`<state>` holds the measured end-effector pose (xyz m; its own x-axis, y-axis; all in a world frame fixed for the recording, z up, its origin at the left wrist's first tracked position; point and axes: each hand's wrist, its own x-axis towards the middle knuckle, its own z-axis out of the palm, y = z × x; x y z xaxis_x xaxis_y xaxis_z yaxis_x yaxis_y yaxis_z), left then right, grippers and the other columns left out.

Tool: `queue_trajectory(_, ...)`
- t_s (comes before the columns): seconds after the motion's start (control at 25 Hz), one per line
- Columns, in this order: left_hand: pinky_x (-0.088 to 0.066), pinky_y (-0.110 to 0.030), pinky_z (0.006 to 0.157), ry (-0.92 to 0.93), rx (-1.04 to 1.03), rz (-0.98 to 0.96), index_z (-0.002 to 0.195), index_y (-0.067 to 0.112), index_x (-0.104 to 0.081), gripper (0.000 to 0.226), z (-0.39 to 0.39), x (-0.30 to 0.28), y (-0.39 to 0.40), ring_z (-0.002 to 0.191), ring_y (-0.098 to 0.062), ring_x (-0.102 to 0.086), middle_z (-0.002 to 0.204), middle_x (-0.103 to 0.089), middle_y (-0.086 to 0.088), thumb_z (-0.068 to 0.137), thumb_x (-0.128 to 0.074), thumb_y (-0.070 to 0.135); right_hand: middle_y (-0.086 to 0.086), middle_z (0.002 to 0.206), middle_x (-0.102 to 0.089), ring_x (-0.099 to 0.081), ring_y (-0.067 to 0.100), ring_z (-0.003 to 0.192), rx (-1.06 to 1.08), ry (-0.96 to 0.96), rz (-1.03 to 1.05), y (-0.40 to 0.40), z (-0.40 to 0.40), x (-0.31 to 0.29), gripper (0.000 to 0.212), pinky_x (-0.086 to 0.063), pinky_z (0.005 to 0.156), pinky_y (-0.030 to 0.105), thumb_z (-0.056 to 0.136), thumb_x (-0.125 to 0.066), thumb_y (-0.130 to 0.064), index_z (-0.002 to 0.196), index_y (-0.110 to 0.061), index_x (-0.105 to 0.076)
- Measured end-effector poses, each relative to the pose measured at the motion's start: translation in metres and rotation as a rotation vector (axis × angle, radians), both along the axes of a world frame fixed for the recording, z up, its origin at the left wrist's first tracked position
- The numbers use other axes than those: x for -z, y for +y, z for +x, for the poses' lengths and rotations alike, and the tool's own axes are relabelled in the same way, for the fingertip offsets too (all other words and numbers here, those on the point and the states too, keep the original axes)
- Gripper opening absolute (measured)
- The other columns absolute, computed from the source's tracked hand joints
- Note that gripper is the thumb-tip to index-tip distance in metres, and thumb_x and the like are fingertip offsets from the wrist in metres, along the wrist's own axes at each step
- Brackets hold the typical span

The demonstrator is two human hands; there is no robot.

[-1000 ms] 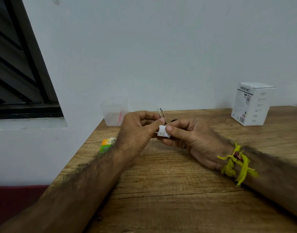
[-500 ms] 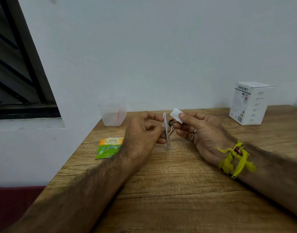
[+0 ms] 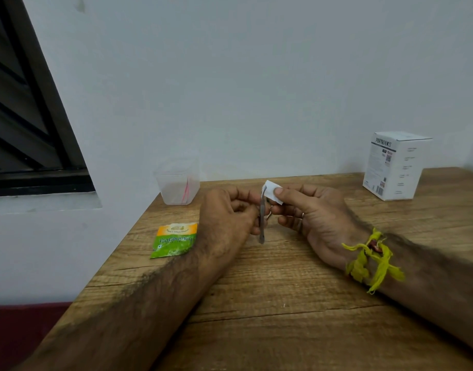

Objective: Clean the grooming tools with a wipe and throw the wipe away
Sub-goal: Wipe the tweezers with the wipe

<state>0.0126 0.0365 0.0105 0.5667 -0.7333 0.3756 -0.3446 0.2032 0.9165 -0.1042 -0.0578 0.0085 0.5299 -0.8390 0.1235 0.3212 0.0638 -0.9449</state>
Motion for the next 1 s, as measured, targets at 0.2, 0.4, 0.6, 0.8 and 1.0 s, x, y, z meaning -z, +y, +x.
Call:
queue_trajectory(0.2, -0.050, -0.020, 0.042, -0.039, -0.060, 0.013, 0.080, 0.010, -0.070, 0.019, -0.0013, -0.0011, -0.0006, 0.060, -0.026, -0.074, 0.066, -0.075, -0.005, 0.087, -0.068, -0.007, 0.010, 0.080, -0.074, -0.066, 0.012, 0.066, -0.032, 0.043, -0.099, 0.0052, 0.0002, 0.0013, 0.010, -0.052, 0.054, 0.022, 0.087, -0.072, -0.010, 0.093, -0.003, -0.076)
queue_trajectory(0.4, -0.050, -0.021, 0.042, -0.041, -0.079, 0.029, 0.078, 0.012, -0.071, 0.017, -0.0007, -0.0010, -0.0024, 0.054, -0.019, -0.071, 0.065, -0.076, -0.002, 0.086, -0.072, -0.004, 0.007, 0.077, -0.073, -0.064, 0.010, 0.067, -0.066, 0.058, -0.104, 0.0042, 0.0003, 0.0005, 0.012, -0.051, 0.053, 0.022, 0.089, -0.070, -0.012, 0.096, -0.003, -0.075)
queue_trajectory(0.6, -0.051, -0.019, 0.044, 0.009, -0.080, 0.039, 0.075, 0.014, -0.072, 0.021, -0.0011, 0.0001, -0.0032, 0.052, -0.014, -0.070, 0.064, -0.075, -0.002, 0.085, -0.072, -0.004, 0.006, 0.078, -0.070, -0.063, 0.010, 0.067, -0.118, 0.059, -0.069, 0.0010, 0.0004, -0.0024, 0.009, -0.048, 0.053, 0.023, 0.090, -0.067, -0.013, 0.087, -0.010, -0.075)
queue_trajectory(0.8, -0.052, -0.021, 0.046, 0.025, -0.096, 0.049, 0.075, 0.014, -0.073, 0.019, -0.0007, 0.0010, -0.0036, 0.053, -0.017, -0.070, 0.064, -0.075, -0.004, 0.084, -0.074, -0.002, 0.005, 0.077, -0.071, -0.063, 0.007, 0.066, -0.160, 0.067, -0.074, -0.0009, 0.0005, -0.0013, 0.019, -0.046, 0.054, 0.023, 0.090, -0.065, -0.013, 0.075, -0.014, -0.077)
queue_trajectory(1.0, -0.063, -0.035, 0.061, -0.012, -0.122, 0.047, 0.078, 0.014, -0.072, 0.015, -0.0013, 0.0023, -0.0035, 0.061, -0.021, -0.074, 0.068, -0.076, -0.004, 0.084, -0.075, 0.001, 0.008, 0.083, -0.071, -0.062, 0.009, 0.068, -0.179, 0.078, -0.046, -0.0043, 0.0009, 0.0004, 0.013, -0.048, 0.052, 0.023, 0.091, -0.065, -0.012, 0.082, -0.010, -0.075)
